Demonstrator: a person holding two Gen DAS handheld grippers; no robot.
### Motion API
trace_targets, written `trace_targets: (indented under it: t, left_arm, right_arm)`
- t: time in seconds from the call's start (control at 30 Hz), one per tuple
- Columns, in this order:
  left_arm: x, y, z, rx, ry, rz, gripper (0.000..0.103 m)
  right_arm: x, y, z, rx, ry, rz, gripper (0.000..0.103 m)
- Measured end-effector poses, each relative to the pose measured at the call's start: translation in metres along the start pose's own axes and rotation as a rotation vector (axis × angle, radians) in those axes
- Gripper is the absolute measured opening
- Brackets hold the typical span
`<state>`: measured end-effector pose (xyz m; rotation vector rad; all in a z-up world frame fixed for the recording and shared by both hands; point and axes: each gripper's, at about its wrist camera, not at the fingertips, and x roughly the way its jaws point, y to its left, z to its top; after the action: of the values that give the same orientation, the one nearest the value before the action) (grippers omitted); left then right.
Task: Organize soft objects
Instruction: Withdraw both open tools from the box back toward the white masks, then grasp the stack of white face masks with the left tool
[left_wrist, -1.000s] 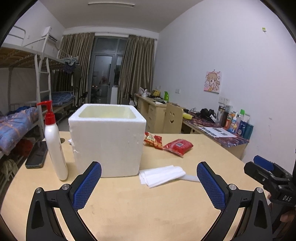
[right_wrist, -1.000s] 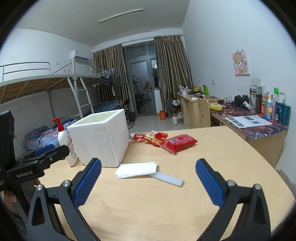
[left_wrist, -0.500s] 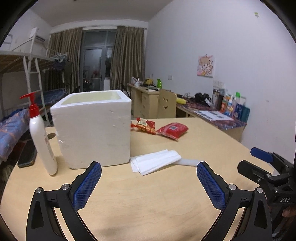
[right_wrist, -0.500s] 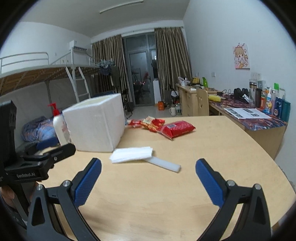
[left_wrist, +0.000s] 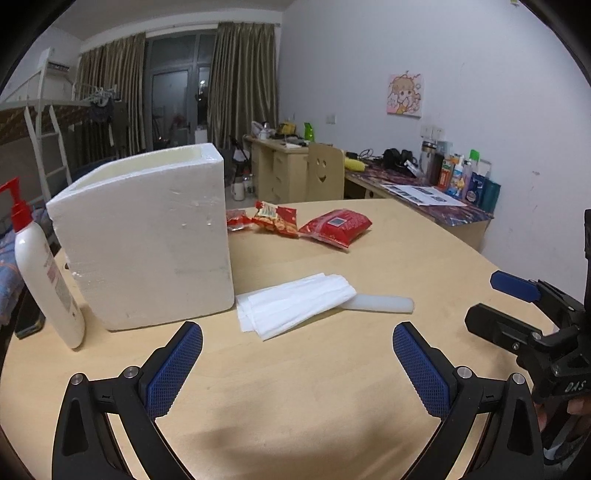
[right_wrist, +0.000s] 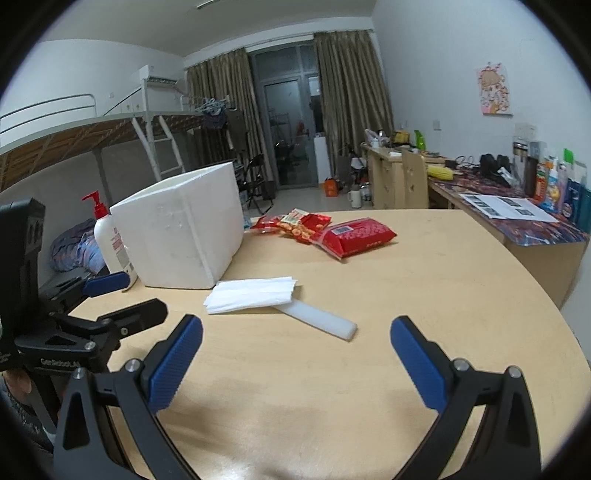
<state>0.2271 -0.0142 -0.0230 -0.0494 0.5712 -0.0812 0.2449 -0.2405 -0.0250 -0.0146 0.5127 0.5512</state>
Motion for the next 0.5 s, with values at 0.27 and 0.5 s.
trace_targets:
  t: [0.27,0.5]
  left_arm:
    - [0.030,0.007,0.008,-0.078,0.071,0.058,0.103]
    - [0.054,0.018,0.012,-0.130,0.130,0.129,0.103]
  right_arm:
    - [0.030,-0.012,0.013,-0.040,0.107,0.073,0.103]
    - [0.052,-0.018,0.023,-0.066,0.187,0.131,0.103]
